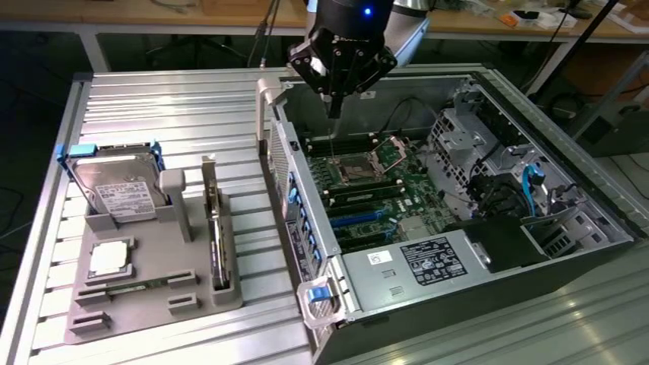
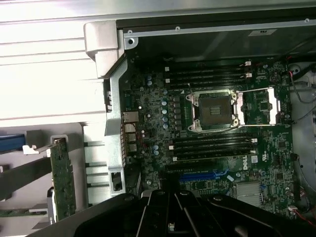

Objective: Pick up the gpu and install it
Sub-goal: 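Reach for the gpu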

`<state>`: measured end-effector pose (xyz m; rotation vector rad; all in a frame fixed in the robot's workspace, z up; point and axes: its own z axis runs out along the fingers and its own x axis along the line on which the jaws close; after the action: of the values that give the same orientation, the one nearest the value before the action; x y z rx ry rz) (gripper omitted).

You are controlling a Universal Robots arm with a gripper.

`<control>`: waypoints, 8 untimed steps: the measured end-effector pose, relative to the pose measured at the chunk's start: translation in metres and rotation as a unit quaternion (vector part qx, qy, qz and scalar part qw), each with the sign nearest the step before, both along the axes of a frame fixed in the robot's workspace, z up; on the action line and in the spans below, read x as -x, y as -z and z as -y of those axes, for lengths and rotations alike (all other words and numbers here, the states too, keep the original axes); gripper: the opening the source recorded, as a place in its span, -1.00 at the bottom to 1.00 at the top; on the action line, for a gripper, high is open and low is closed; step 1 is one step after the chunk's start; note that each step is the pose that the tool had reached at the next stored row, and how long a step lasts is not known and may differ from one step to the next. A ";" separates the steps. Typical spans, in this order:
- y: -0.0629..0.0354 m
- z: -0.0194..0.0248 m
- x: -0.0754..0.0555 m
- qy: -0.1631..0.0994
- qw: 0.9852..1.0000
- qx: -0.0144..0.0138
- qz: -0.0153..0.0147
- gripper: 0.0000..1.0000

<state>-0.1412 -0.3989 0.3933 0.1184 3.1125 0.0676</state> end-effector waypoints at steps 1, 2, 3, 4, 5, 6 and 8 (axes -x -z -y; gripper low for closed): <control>0.0000 0.0000 0.002 0.000 1.000 0.000 0.000 -0.79; 0.0000 0.0000 0.004 0.000 1.000 0.000 0.000 -0.79; 0.0000 0.0000 0.006 0.000 1.000 0.000 0.000 -0.79; 0.0000 0.0001 0.008 0.000 1.000 0.000 0.000 -0.79; 0.0000 0.0001 0.010 0.000 1.000 0.000 0.000 -0.79; 0.0000 0.0001 0.012 0.000 1.000 0.000 0.000 -0.79; 0.0000 0.0003 0.016 0.000 1.000 0.000 0.000 -0.79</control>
<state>-0.1571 -0.3992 0.3933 0.1184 3.1125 0.0680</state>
